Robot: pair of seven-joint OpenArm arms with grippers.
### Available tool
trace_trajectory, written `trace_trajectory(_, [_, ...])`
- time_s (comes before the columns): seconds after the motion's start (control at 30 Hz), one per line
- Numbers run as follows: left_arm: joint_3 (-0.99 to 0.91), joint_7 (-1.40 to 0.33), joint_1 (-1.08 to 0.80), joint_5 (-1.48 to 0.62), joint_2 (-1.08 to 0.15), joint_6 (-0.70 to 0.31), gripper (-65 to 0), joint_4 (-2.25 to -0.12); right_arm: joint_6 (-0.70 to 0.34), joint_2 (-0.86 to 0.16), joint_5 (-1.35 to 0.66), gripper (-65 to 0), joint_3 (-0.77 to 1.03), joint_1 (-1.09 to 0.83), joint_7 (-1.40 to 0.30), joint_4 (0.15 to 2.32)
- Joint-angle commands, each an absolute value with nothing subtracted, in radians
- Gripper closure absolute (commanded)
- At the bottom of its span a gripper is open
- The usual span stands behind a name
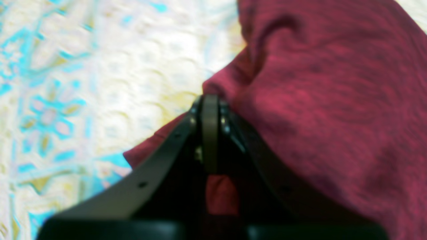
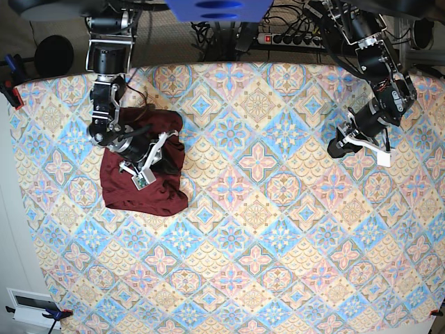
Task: Layout the t-shirt on the table in an organized manner, then fold the t-shirt properly
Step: 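Grasp the bundle with the right gripper and drag it toward the table corner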
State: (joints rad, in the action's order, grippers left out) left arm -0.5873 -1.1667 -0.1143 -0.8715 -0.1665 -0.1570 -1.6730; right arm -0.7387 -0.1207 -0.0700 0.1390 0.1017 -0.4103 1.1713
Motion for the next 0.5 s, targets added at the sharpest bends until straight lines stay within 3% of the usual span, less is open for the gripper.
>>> trace_trajectory(0.0, [-0.590,-1.153,-0.105,-0.891,-0.177,-0.162,-14.2,-1.693,-0.698,-0.150,0.050,0.0,0.131,0.088,-0.550,1.159])
trace_trajectory(0.27, [-0.590,-1.153,-0.107,-0.891,-0.176,-0.162,-14.2,-1.693,-0.698,-0.183,0.050,0.0,0.073,0.068,-0.616,1.391])
trace_trajectory(0.47, [-0.590,-1.153,-0.107,-0.891,-0.176,-0.162,-14.2,-1.693,-0.698,-0.162,0.050,0.0,-0.018,-0.090,-0.650,1.638])
